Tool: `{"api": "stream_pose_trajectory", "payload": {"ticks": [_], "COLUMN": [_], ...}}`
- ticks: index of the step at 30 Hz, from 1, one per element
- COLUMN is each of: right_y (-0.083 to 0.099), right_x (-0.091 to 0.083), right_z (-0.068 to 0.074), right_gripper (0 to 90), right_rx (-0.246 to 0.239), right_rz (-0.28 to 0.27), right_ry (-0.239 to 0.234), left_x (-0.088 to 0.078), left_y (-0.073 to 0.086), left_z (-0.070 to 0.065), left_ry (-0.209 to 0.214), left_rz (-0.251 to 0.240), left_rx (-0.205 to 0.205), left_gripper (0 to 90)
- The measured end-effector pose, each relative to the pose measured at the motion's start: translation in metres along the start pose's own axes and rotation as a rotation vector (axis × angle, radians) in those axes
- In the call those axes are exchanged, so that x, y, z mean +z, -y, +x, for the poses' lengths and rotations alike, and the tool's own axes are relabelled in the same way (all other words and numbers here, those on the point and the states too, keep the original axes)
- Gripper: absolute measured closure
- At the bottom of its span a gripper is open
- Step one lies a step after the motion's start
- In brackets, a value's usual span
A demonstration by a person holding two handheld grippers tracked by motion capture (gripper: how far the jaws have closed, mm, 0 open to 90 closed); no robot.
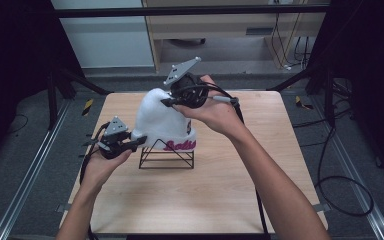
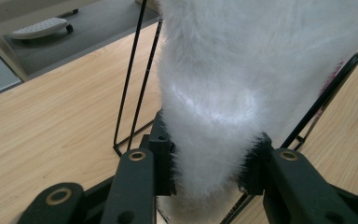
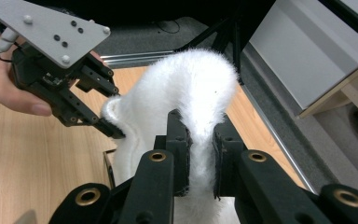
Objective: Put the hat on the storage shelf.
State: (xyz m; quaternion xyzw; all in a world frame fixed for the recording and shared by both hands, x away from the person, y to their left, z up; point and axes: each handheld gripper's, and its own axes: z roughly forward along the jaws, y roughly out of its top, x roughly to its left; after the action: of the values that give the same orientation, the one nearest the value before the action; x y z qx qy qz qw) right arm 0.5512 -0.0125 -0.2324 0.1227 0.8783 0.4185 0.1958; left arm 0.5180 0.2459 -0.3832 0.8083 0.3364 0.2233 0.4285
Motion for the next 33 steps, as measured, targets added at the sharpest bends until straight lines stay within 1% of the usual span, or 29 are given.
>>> {"api": "stream_pose_trajectory", "payload": {"ticks": [6, 9, 12, 20, 26, 33], "right_y": [0.008, 0.012, 0.016, 0.021, 0.025, 0.029], "right_x": [0.006, 0.009, 0.014, 0.022, 0.026, 0.032], "right_z": [0.003, 0.004, 0.007, 0.011, 0.013, 0.016], "right_gripper": [80.3, 80.3, 80.3, 80.3, 80.3, 80.3], "right_rx": [0.004, 0.012, 0.009, 0.010, 0.013, 0.011], "right_rz": [0.017, 0.028, 0.035, 0.056, 0.066, 0.080], "right_ry": [-0.008, -0.012, -0.020, -0.031, -0.037, -0.045], "left_x": [0.004, 0.006, 0.008, 0.012, 0.014, 0.018], "left_y": [0.008, 0.013, 0.018, 0.027, 0.033, 0.041], "left_z": [0.000, 0.001, 0.003, 0.003, 0.003, 0.004], "left_ry": [-0.003, -0.001, -0.002, 0.003, 0.006, 0.013], "left_rz": [0.013, 0.023, 0.029, 0.048, 0.053, 0.066], "left_rx": [-0.002, -0.009, -0.015, -0.014, -0.021, -0.029], "left_gripper": [63.7, 63.6, 63.6, 63.7, 63.4, 61.1]}}
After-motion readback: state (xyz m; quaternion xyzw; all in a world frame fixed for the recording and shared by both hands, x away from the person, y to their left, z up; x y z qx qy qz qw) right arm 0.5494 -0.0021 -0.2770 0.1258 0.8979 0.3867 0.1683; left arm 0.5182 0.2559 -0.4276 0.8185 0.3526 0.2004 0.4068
